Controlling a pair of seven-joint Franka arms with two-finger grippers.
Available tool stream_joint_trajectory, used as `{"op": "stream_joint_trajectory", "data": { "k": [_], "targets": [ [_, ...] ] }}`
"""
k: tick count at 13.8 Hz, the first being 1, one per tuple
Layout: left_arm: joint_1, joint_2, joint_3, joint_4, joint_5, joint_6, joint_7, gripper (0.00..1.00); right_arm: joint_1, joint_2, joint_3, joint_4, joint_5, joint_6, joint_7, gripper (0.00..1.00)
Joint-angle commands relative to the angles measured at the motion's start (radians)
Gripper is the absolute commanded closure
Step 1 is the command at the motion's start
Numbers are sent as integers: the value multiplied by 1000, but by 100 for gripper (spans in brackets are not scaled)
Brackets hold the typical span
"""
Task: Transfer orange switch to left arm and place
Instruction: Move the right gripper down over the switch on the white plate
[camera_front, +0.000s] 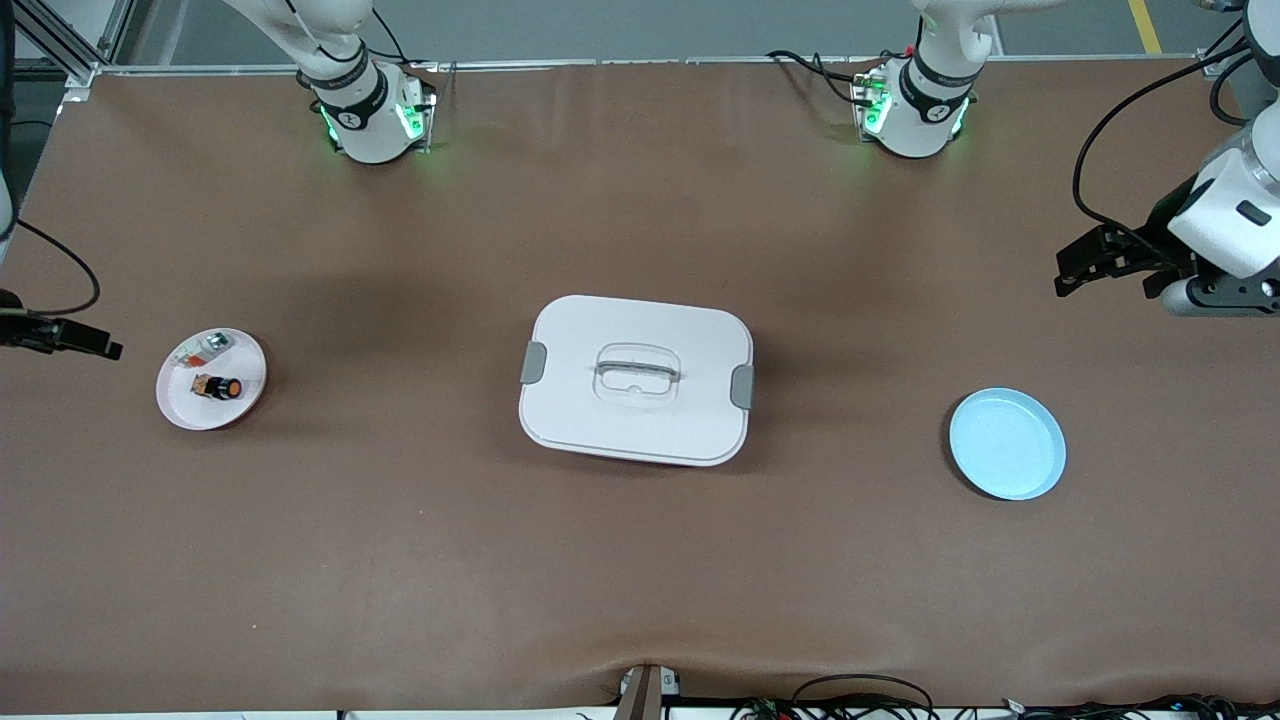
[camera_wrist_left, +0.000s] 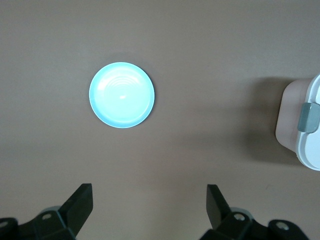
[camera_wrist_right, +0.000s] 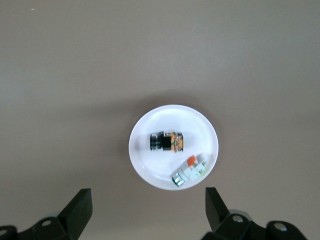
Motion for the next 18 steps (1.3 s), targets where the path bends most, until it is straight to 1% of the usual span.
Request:
{"op": "stream_joint_trajectory", "data": {
  "k": [1, 3, 9, 14, 18],
  "targets": [
    [2, 12, -2, 27, -7, -17, 6, 0, -34, 75, 18, 10, 6, 43, -8, 0],
    [2, 12, -2, 27, -7, -17, 6, 0, -48, 94, 16, -19, 38, 69, -10, 0],
    [2, 12, -2, 27, -7, -17, 5, 0, -48, 106, 16, -208, 43, 345, -10, 0],
    [2, 12, -2, 27, -5, -17, 5, 0, -46, 164, 18, -234, 43, 420, -11, 0],
    [2, 12, -2, 27, -5, -17, 5, 0, -49, 181, 18, -311, 43, 540, -36, 0]
  ]
}}
